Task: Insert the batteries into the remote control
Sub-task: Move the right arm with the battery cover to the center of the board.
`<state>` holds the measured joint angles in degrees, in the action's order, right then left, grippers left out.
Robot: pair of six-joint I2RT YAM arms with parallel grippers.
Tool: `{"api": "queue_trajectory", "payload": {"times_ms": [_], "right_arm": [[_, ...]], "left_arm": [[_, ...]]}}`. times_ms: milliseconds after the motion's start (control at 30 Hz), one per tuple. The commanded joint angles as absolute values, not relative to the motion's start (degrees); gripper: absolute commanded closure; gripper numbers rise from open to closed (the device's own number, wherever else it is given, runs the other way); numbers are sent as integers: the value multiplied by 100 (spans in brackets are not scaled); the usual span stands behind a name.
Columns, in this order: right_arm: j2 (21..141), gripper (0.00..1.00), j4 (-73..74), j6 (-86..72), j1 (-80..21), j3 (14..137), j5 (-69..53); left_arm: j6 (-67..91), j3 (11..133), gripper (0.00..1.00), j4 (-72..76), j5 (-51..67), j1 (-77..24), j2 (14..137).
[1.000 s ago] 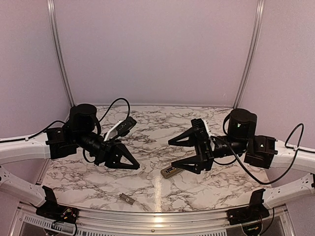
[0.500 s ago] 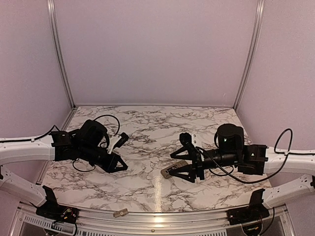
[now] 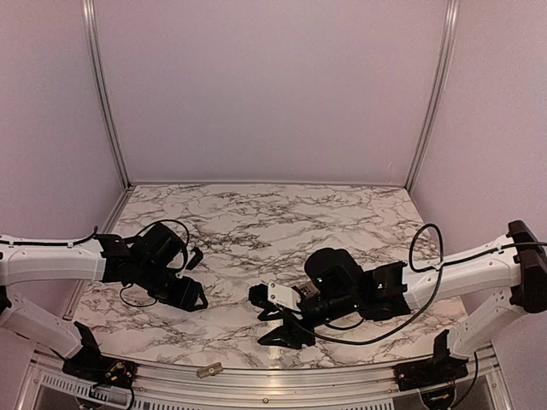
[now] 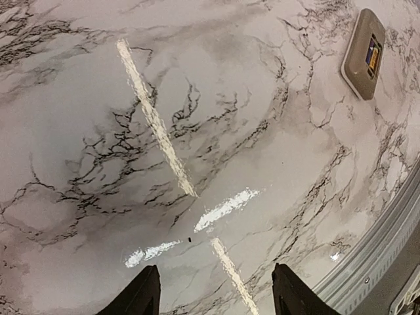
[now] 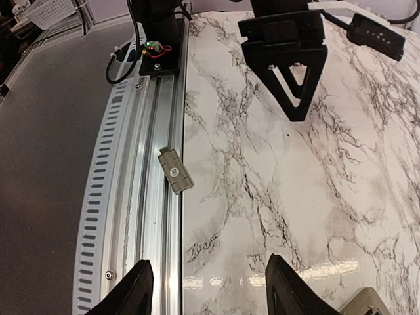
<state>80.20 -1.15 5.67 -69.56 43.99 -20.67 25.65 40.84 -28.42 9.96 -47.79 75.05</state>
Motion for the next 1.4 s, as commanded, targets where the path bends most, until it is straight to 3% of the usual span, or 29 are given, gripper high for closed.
{"api": "queue_trajectory", "payload": {"times_ms": [0,400,700,1100,1367], "right_arm": [[8990,46,-148,800,-7491,5264,-1459],[11249,34,552,1790,-8023,7147,-1757],[11989,35,872,2085,-8033,7754,-1843],[12408,48,1076,1994,-7991,7909,-1207],[12164,67,1026,1585,-7427,7569,-1398]], "left_arm": [[2895,3923,34,-2692,1045,-4204,6984],[2871,3841,27,-2650,1476,-3529,6593],[2761,3833,27,-2617,1664,-3345,6546],[2743,3788,27,-2518,1766,-3314,6481],[2727,3787,27,-2508,1779,-3296,6486]]}}
